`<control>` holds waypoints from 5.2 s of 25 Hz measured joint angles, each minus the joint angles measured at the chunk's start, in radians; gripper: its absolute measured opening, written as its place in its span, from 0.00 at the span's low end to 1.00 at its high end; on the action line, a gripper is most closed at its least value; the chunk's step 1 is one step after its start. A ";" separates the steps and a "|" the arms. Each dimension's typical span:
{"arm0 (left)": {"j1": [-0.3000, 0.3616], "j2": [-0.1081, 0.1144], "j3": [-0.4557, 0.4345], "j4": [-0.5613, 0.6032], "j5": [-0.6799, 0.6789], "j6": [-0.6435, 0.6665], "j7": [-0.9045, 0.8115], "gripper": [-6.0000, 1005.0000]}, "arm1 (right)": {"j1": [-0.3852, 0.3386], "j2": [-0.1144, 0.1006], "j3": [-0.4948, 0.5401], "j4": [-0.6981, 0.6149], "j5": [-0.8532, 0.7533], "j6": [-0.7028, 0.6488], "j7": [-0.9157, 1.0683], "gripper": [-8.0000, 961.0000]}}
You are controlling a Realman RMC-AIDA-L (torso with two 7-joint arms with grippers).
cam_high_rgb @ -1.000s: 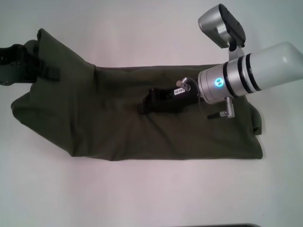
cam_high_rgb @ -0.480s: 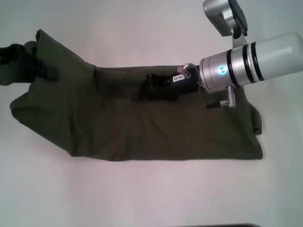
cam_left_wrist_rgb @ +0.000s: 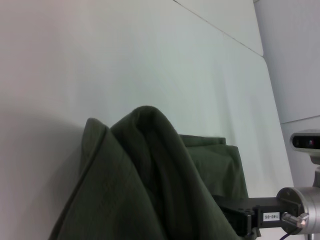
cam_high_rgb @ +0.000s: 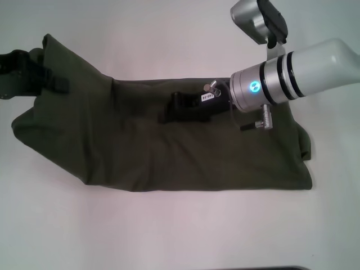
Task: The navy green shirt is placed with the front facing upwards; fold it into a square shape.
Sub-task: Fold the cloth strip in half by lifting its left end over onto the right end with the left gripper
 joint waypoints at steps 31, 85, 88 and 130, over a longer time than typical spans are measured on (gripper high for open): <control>-0.006 0.009 -0.014 0.010 -0.047 0.010 -0.016 0.08 | -0.342 -0.215 -0.051 -0.472 0.123 -0.339 -0.035 0.01; -0.220 -0.265 0.411 0.215 -0.428 -0.396 -0.020 0.09 | -0.371 -0.259 0.074 -0.565 -0.119 -0.486 0.010 0.04; -0.234 -0.266 0.475 0.213 -0.430 -0.430 -0.058 0.09 | -0.369 -0.259 0.074 -0.565 -0.120 -0.485 0.012 0.04; -0.503 -0.266 0.743 0.179 -0.229 -0.569 -0.359 0.10 | -0.357 -0.247 0.071 -0.562 -0.163 -0.464 0.071 0.05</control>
